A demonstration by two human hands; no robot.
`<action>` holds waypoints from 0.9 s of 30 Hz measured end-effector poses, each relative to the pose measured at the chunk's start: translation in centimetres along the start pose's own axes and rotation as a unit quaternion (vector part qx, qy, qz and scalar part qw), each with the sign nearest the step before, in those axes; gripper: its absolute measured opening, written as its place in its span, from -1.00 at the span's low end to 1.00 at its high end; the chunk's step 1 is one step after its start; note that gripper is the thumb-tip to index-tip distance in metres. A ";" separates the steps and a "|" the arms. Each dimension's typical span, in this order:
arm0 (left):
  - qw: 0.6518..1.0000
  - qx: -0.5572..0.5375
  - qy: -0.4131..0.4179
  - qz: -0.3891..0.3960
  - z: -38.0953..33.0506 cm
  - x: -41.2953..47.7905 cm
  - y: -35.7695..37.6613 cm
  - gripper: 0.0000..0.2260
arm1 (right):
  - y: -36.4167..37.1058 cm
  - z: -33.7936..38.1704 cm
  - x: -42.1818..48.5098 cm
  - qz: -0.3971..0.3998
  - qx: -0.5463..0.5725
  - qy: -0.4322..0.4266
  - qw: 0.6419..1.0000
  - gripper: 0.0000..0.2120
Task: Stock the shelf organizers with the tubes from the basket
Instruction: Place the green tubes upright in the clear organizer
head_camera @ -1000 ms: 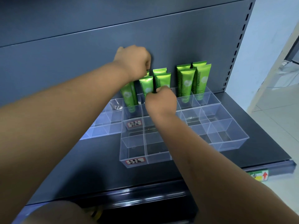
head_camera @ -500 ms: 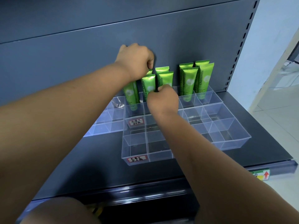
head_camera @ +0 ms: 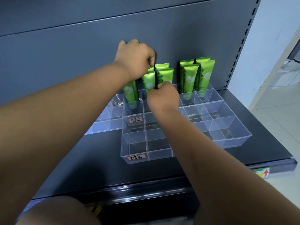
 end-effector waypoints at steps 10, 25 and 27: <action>1.000 0.010 -0.003 0.008 -0.1 -0.2 0.0 -0.82 | -0.1 0.1 -0.1 0.004 0.003 0.001 1.000 -0.87; 0.997 -0.020 -0.042 -0.056 1.2 -4.4 -1.9 -0.83 | -0.2 0.6 -1.5 -0.005 0.020 -0.014 1.000 -0.93; 0.998 -0.014 -0.052 -0.045 1.3 -5.5 -1.9 -0.80 | -0.5 0.8 -1.6 -0.027 -0.018 -0.030 0.999 -0.91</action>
Point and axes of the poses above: each hand's wrist, its own x-axis towards the middle knuckle, its own y-axis out of the palm, z = x × y, the point moved 6 cm from there along x, towards the middle knuckle, and after that the axes turned 7 degrees about -x, right-handed, at the moved point
